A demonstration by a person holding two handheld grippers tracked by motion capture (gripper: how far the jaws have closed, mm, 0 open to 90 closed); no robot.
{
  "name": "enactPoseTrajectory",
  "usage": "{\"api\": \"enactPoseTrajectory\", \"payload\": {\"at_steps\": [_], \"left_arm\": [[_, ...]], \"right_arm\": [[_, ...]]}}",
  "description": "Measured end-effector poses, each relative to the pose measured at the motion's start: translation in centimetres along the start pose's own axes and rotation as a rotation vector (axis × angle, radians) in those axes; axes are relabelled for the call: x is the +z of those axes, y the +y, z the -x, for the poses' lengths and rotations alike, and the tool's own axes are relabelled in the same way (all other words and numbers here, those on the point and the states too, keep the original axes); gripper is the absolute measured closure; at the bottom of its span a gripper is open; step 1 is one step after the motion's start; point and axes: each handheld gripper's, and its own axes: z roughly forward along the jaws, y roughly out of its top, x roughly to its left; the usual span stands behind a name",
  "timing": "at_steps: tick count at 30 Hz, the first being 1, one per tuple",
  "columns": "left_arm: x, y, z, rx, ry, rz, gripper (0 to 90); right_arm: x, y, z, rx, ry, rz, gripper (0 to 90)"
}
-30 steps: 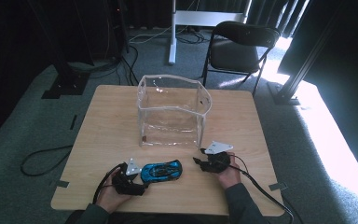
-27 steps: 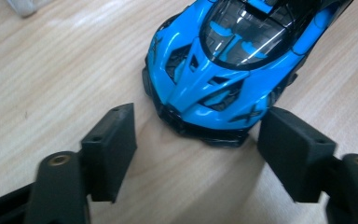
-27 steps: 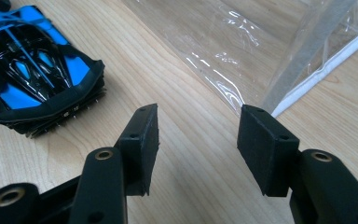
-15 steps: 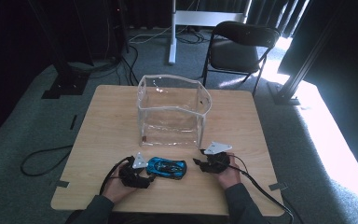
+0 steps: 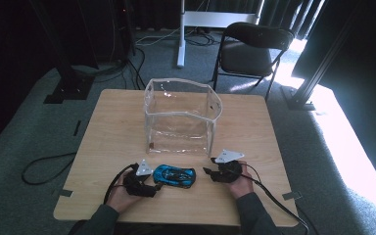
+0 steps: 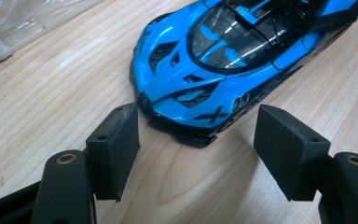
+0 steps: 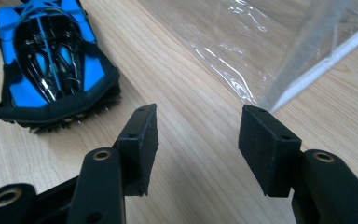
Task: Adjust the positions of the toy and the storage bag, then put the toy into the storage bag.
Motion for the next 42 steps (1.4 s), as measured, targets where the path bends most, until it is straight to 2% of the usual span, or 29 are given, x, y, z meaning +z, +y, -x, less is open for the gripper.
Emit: {"api": "enactPoseTrajectory", "payload": {"at_steps": [5,7,10,11,14,19,25,27,29,30,34,37,42], "left_arm": [[-0.1,-0.2,-0.4,-0.012,-0.013,0.015,31.7],[0.0,-0.2,-0.5,-0.011,-0.014,0.016,31.7],[0.0,-0.1,-0.5,-0.011,-0.016,0.018,31.7],[0.0,-0.1,-0.6,-0.009,-0.017,0.021,31.5],[0.1,-0.1,-0.6,-0.005,-0.017,0.021,31.4],[0.1,-0.1,-0.5,-0.002,-0.015,0.023,31.2],[0.2,-0.1,-0.4,0.004,-0.007,0.023,30.5],[0.2,-0.1,-0.4,0.003,-0.008,0.025,30.5],[0.2,-0.1,-0.4,0.003,-0.009,0.026,30.5],[0.2,-0.1,-0.4,0.004,-0.009,0.026,30.5],[0.2,-0.1,-0.4,0.005,-0.007,0.026,30.5],[0.2,-0.1,-0.4,0.004,-0.006,0.026,30.5],[0.2,-0.1,-0.3,0.004,-0.004,0.028,30.4]], "right_arm": [[-0.4,-0.2,0.4,0.018,-0.005,0.014,46.5],[-0.6,-0.2,0.3,0.029,-0.005,0.029,42.7],[-0.7,-0.1,0.1,0.020,0.002,0.033,41.5],[-0.7,0.1,-0.4,0.011,0.009,0.037,41.2],[-0.7,0.2,-0.6,0.009,0.017,0.026,44.1],[-0.6,0.3,-0.7,0.020,0.044,0.013,44.0],[-0.4,0.3,-0.9,0.009,0.057,0.005,40.5],[-0.5,0.4,-1.0,0.009,0.078,0.010,38.5],[-0.5,0.6,-1.2,-0.001,0.089,0.017,32.3],[-0.5,0.7,-1.3,-0.004,0.120,0.020,28.0],[-0.3,1.2,-2.3,-0.058,0.169,0.014,18.6],[0.1,1.5,-3.0,-0.097,0.186,0.012,14.0],[0.7,1.9,-3.6,-0.141,0.201,0.004,12.4]]}}
